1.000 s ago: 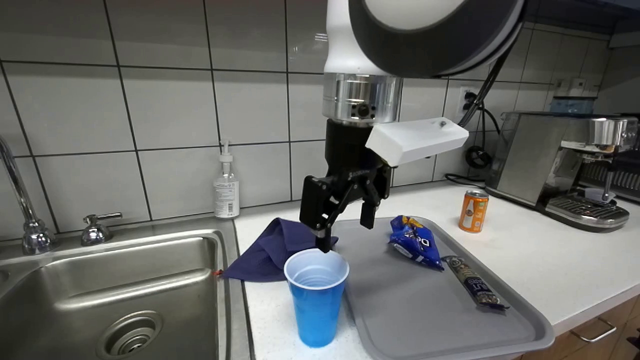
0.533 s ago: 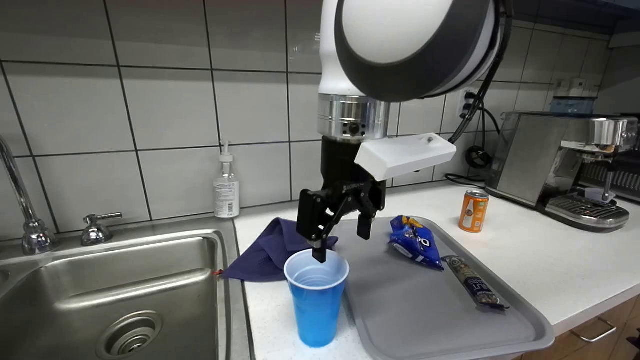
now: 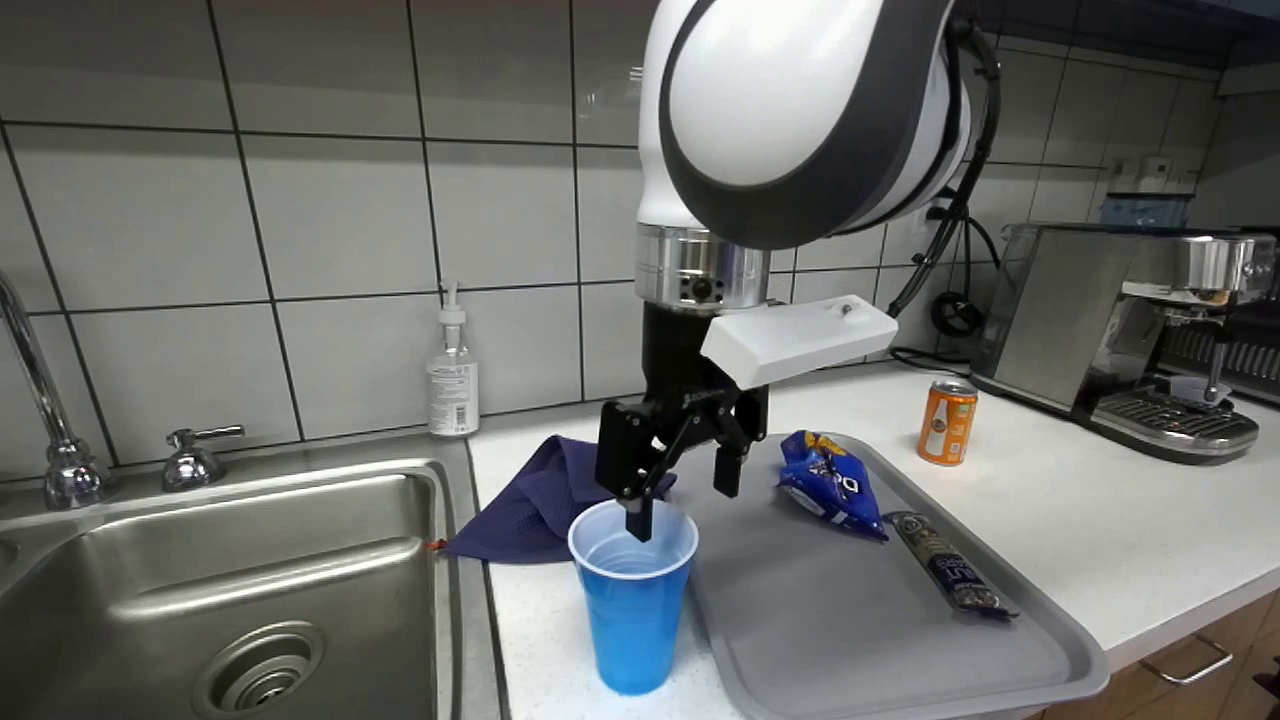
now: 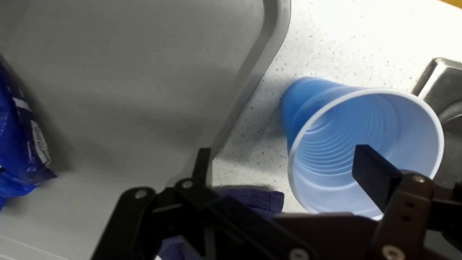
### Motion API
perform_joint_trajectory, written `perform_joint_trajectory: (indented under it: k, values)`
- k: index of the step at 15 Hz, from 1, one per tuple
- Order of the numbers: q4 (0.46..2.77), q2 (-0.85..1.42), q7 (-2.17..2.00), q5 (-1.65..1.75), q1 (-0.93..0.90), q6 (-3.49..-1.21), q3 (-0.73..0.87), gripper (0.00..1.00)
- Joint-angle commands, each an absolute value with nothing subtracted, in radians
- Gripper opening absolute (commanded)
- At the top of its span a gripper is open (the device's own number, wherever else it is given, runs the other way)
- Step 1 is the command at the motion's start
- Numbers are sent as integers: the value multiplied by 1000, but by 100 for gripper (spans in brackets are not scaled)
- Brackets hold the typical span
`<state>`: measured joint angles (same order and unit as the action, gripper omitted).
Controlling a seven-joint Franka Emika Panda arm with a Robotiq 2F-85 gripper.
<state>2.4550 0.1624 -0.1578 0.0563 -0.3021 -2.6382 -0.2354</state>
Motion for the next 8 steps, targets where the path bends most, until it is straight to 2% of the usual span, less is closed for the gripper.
perform_joint_trajectory:
  k: [1,2,3,8]
  values:
    - [2434,185,-173,66,-301,-2648,-233,100]
    - [2433,187,-172,65,-302,-2649,-234,100]
    - [2435,187,-174,67,-303,-2653,-233,80]
    - [2442,188,-178,78,-308,-2675,-232,42]
